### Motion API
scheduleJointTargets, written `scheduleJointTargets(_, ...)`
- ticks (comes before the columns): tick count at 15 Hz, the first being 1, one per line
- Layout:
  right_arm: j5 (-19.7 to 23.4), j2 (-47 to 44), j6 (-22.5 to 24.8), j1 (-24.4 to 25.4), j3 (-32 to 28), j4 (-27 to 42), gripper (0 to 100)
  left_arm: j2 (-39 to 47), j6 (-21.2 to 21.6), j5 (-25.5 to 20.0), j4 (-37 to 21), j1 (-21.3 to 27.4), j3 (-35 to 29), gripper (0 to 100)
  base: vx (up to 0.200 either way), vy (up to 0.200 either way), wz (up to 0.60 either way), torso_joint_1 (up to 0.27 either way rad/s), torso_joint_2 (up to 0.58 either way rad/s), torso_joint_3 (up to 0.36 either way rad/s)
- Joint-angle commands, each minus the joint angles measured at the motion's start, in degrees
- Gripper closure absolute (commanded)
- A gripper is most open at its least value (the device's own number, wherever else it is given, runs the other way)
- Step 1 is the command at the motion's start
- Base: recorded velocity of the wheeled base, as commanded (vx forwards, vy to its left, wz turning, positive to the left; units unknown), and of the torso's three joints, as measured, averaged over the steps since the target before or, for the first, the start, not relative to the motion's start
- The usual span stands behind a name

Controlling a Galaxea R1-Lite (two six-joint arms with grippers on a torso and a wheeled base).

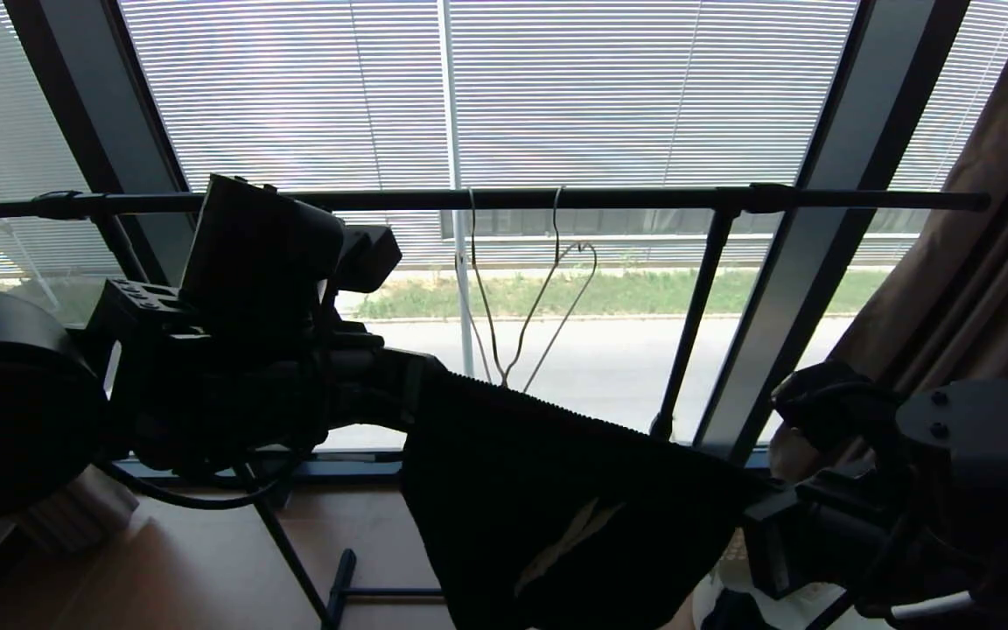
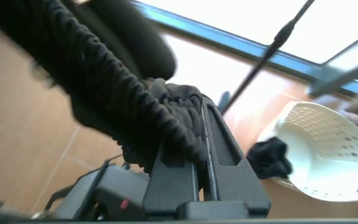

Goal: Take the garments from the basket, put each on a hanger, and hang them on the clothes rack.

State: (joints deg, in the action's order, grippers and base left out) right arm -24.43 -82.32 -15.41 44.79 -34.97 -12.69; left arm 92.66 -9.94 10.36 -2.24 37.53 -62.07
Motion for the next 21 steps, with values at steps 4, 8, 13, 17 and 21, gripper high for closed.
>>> scheduleJointTargets(4,-0.2,-13.8,0.8,-8.4,-20.9,-0.4,100,-5.5,1.1,0.2,-1.6,6.8,8.7,100,0.0,0.0,0.0,0.0,0.0,0.0)
scheduleJointTargets(8,-0.3,-23.1,0.8,-8.0,-33.8,-0.1,100,-4.6,1.0,-0.2,-1.7,16.2,12.6,100,0.0,0.0,0.0,0.0,0.0,0.0)
scheduleJointTargets(13,-0.4,-28.6,-0.8,-3.9,-40.1,0.0,100,-1.2,0.9,-3.7,-1.0,22.7,11.6,100,0.0,0.0,0.0,0.0,0.0,0.0)
scheduleJointTargets(17,-0.4,-28.5,-1.6,-3.8,-40.3,-0.1,100,0.9,-2.5,-5.6,-1.0,25.6,8.8,100,0.0,0.0,0.0,0.0,0.0,0.0)
scheduleJointTargets(21,-0.4,-26.1,-3.8,-3.4,-39.2,0.1,100,0.9,-3.3,-5.3,-1.1,23.9,9.1,100,0.0,0.0,0.0,0.0,0.0,0.0)
